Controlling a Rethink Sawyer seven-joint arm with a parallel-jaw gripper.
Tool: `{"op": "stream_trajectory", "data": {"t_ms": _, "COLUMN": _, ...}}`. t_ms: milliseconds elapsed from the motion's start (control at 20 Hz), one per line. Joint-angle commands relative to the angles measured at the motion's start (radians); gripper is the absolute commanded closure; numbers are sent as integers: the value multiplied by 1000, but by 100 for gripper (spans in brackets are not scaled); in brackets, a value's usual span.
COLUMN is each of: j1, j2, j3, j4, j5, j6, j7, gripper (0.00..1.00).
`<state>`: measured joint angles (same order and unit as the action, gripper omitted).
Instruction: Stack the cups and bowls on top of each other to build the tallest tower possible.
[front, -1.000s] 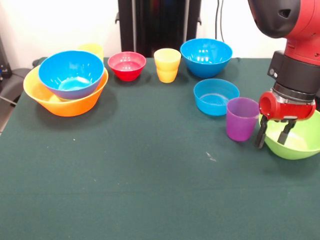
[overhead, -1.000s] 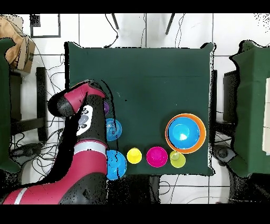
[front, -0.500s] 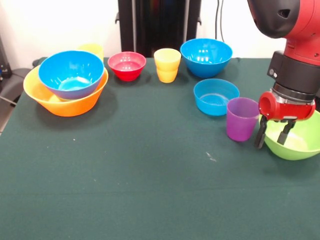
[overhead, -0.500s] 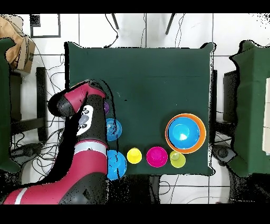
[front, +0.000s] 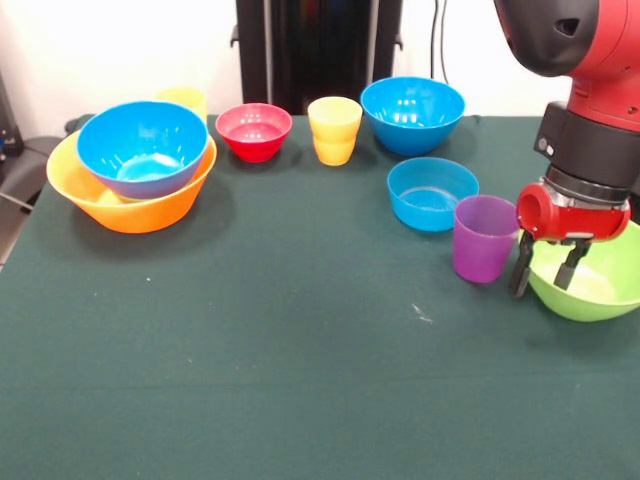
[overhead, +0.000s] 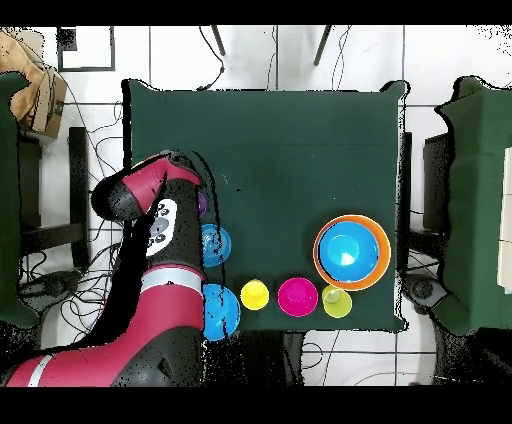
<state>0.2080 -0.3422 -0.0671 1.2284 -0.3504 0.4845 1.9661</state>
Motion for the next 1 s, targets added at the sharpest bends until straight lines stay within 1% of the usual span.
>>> {"op": "stream_trajectory", "data": {"t_ms": 50, "j1": -21, "j2": -4, "j3": 78, "j4": -5, "j5": -10, "j6": 24, "j7": -2, "gripper": 0}}
{"op": "stream_trajectory", "data": {"t_ms": 100, "j1": -22, "j2": -8, "j3": 75, "j4": 6, "j5": -9, "j6": 10, "j7": 9, "gripper": 100}}
{"op": "stream_trajectory", "data": {"t_ms": 250, "j1": -39, "j2": -14, "j3": 99, "j4": 20, "j5": 4, "j6": 10, "j7": 1, "gripper": 100}}
{"op": "stream_trajectory", "data": {"t_ms": 350, "j1": -34, "j2": -10, "j3": 93, "j4": 16, "j5": 4, "j6": 14, "j7": 7, "gripper": 100}}
{"op": "stream_trajectory", "data": {"t_ms": 500, "j1": -33, "j2": -9, "j3": 99, "j4": 12, "j5": -8, "j6": 32, "j7": -24, "gripper": 100}}
{"op": "stream_trajectory", "data": {"t_ms": 600, "j1": -27, "j2": -10, "j3": 89, "j4": 12, "j5": -10, "j6": 13, "j7": -3, "gripper": 100}}
{"op": "stream_trajectory", "data": {"t_ms": 1000, "j1": -19, "j2": 10, "j3": 82, "j4": -22, "j5": -10, "j6": 10, "j7": 11, "gripper": 100}}
